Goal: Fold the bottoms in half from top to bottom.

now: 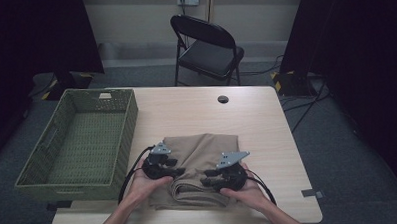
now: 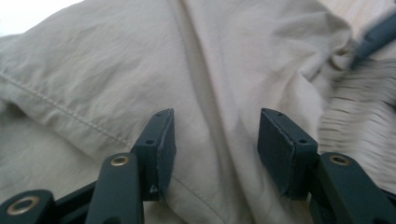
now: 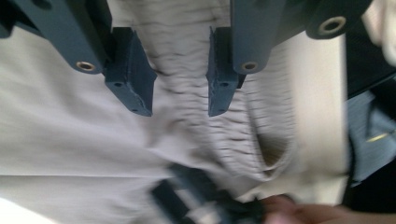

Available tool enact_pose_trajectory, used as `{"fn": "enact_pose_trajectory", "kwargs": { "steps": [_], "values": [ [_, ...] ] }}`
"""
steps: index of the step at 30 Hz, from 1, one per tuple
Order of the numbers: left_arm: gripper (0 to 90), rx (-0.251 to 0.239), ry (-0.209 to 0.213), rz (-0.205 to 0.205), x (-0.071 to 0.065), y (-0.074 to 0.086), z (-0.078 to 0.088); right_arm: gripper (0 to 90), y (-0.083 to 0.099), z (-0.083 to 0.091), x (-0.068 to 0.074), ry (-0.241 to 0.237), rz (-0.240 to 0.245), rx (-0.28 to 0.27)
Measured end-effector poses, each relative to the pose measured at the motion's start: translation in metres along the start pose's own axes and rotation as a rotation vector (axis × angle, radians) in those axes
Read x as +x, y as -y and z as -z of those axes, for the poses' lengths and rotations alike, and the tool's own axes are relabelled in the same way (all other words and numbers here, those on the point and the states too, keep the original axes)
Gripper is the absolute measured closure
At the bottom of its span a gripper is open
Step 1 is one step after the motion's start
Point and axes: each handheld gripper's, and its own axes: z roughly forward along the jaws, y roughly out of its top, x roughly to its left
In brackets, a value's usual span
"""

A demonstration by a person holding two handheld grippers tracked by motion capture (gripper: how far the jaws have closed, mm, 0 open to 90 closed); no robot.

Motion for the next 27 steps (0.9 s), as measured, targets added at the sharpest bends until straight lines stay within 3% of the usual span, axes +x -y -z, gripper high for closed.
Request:
{"fn": "enact_pose_trajectory", "kwargs": {
  "steps": [4,7,10,13,18,21,23,25,27],
  "values": [
    [45.7,0.012,-0.013,-0.003,0.000,0.001,-0.002,65.2,0.003,-0.002,0.009,-0.027,0.021,0.028],
    [44.7,0.025,-0.066,-0.006,0.000,0.001,-0.005,67.4,0.009,-0.006,0.012,-0.048,0.031,0.059],
    [42.5,0.038,-0.066,-0.001,0.004,0.001,-0.006,67.4,0.014,-0.010,0.015,-0.050,0.063,0.089],
    [43.0,0.042,-0.094,0.007,0.007,0.002,-0.008,67.4,0.018,-0.011,0.017,-0.048,0.086,0.092],
    [44.4,0.062,-0.143,-0.049,0.006,0.001,-0.011,67.5,0.021,-0.012,0.022,-0.026,0.126,0.091],
    [43.6,0.069,-0.143,-0.035,0.006,0.000,-0.009,66.9,0.018,-0.011,0.021,-0.033,0.120,0.103],
    [43.7,0.050,-0.119,-0.028,0.008,-0.001,-0.006,64.7,0.017,-0.010,0.018,-0.047,0.092,0.103],
    [47.7,0.014,-0.093,-0.040,0.006,-0.004,-0.001,62.7,0.014,-0.008,0.014,-0.058,0.068,0.088],
    [49.5,-0.041,-0.055,-0.016,0.004,-0.008,0.005,63.1,0.009,-0.005,0.008,-0.038,0.051,0.062]
  ]
}}
